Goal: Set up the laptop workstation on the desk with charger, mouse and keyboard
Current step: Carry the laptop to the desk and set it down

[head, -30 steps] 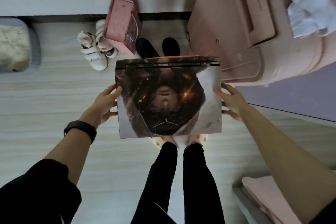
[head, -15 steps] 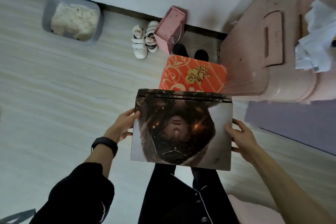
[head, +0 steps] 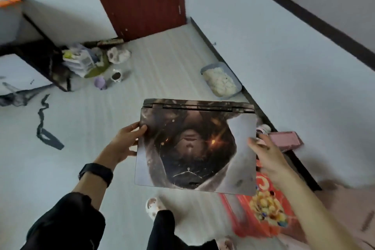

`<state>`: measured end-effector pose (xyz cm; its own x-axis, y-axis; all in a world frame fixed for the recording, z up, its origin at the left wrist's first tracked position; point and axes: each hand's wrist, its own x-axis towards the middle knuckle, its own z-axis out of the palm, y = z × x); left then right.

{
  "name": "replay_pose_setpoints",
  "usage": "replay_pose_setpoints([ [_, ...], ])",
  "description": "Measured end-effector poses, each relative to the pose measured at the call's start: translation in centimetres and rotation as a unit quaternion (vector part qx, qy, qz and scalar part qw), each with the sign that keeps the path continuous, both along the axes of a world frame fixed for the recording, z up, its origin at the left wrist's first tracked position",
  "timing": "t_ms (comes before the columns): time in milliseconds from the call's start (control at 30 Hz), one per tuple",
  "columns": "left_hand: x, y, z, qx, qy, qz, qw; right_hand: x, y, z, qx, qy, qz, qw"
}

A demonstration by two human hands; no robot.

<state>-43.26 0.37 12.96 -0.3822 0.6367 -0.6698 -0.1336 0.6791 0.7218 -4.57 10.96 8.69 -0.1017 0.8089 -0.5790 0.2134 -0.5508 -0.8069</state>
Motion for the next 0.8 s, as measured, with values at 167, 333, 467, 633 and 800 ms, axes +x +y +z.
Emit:
replay_pose_setpoints([
  [167, -10.7, -6.1, 2.7, 0.063, 0.008, 0.122, 0.99, -15.2, 3.0, 4.1, 0.025, 0.021, 0.127, 0.991],
  [333, -24.0, -12.4, 3.5, 0.081, 0.008, 0.233, 0.969, -33.1, 3.1, 6.0, 0.035, 0.031, 0.221, 0.974],
  [467, -33.0, -15.7, 5.2, 0.086, 0.013, 0.29, 0.953, -44.9, 2.6, 6.8, 0.035, 0.042, 0.279, 0.959],
  [633, -42.2, -18.8, 6.1, 0.084, 0.013, 0.358, 0.93, -58.1, 3.0, 6.8, 0.035, 0.047, 0.346, 0.936],
  [800, -50.6, -19.8, 5.6, 0.083, 0.017, 0.429, 0.899, -72.1, 5.1, 6.4, 0.039, 0.053, 0.411, 0.909],
])
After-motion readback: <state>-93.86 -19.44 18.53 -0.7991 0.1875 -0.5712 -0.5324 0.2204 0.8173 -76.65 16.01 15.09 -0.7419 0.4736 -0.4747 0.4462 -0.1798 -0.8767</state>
